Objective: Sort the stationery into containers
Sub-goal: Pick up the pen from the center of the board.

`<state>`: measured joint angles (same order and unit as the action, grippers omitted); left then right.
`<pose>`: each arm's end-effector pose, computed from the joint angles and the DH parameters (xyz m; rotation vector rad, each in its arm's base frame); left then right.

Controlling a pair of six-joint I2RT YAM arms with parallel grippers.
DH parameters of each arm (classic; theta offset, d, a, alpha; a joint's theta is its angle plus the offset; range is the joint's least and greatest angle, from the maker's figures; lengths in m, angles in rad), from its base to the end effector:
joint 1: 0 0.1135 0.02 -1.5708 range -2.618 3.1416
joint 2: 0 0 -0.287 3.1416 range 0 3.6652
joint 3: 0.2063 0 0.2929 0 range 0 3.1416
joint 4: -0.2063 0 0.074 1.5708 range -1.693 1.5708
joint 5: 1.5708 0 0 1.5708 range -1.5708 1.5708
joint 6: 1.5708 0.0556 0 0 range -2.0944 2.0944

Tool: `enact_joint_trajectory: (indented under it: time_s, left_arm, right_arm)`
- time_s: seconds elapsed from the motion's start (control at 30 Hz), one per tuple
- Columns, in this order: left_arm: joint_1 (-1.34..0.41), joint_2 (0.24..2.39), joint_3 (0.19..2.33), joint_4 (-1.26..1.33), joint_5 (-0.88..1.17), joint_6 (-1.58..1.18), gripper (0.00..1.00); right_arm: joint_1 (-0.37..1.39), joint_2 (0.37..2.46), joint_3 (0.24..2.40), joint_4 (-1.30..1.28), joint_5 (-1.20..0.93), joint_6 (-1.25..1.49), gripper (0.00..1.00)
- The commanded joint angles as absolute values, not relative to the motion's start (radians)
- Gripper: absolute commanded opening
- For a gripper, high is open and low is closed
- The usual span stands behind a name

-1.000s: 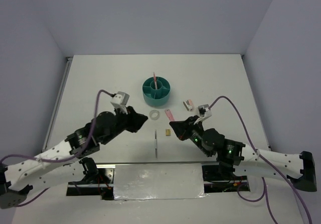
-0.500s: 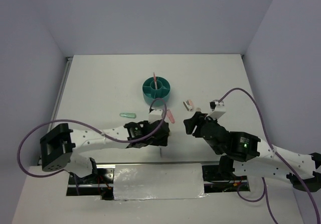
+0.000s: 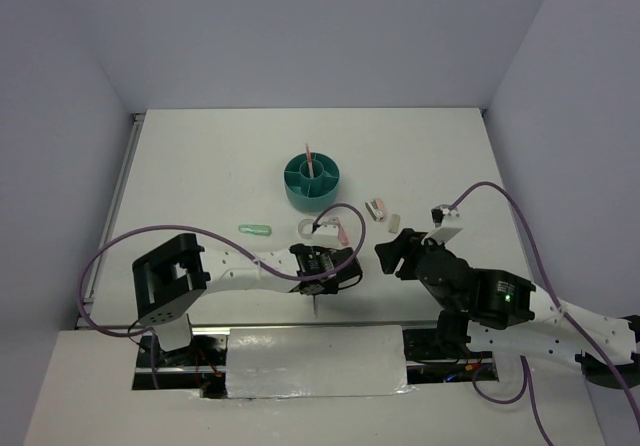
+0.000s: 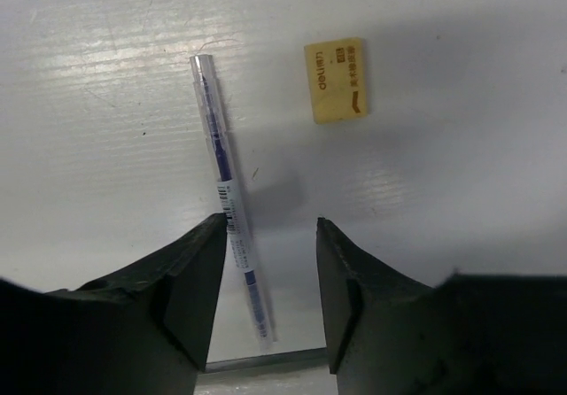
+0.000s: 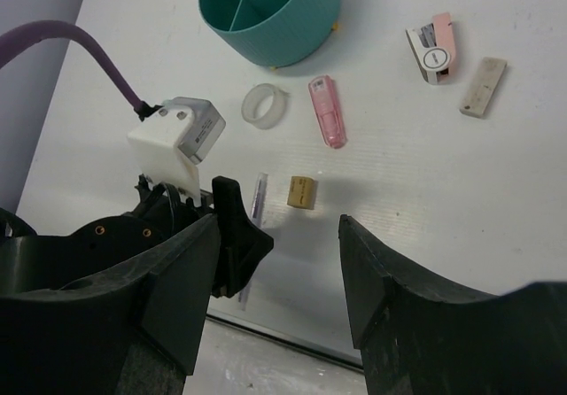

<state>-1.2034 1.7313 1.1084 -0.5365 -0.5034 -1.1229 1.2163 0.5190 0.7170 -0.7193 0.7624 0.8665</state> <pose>0.1625 -0.3476 0.1658 -0.0336 2.5172 -0.2253 0.0843 0.1171 0.3142 0.1053 1.9806 0.5743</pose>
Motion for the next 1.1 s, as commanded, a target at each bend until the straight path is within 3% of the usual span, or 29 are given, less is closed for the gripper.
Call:
enact_joint_trajectory:
  time_s: [0.0,0.4,0.5,0.6,0.63,0.67,0.87,1.07]
  left_arm:
    - [-1.209,1.756,1.115,-0.571,-0.532,-1.157,0.55]
    - [-1.207,1.767,1.043,-0.528,-0.529,-1.177,0.43]
    - [-1.201,1.787,1.028,-0.506,-0.509,-1.167,0.31]
    - [-1.19,1.804,0.986,-0.454,-0.466,-1.161,0.14]
    - [-1.183,1.796,0.971,-0.419,-0.442,-1.161,0.02]
    - [-1.178,1.79,0.935,-0.402,-0.431,-1.163,0.0]
    - [-1.172,1.605,0.826,-0.368,-0.468,-1.177,0.0]
    - [-1.172,1.185,0.715,-0.12,-0.45,-0.964,0.0]
  right_arm:
    - [1.21,0.509,0.704,-0.704,0.755,0.848,0.64]
    - [1.21,0.522,0.698,-0.672,0.739,0.831,0.64]
    - [1.21,0.525,0.695,-0.661,0.735,0.824,0.64]
    - [1.21,0.523,0.695,-0.661,0.73,0.818,0.64]
    - [1.21,0.522,0.692,-0.661,0.729,0.815,0.64]
    - [1.212,0.514,0.693,-0.661,0.729,0.81,0.64]
    - [1.177,0.447,0.68,-0.652,0.718,0.784,0.64]
    - [1.146,0.365,0.598,-0.337,0.551,0.62,0.81]
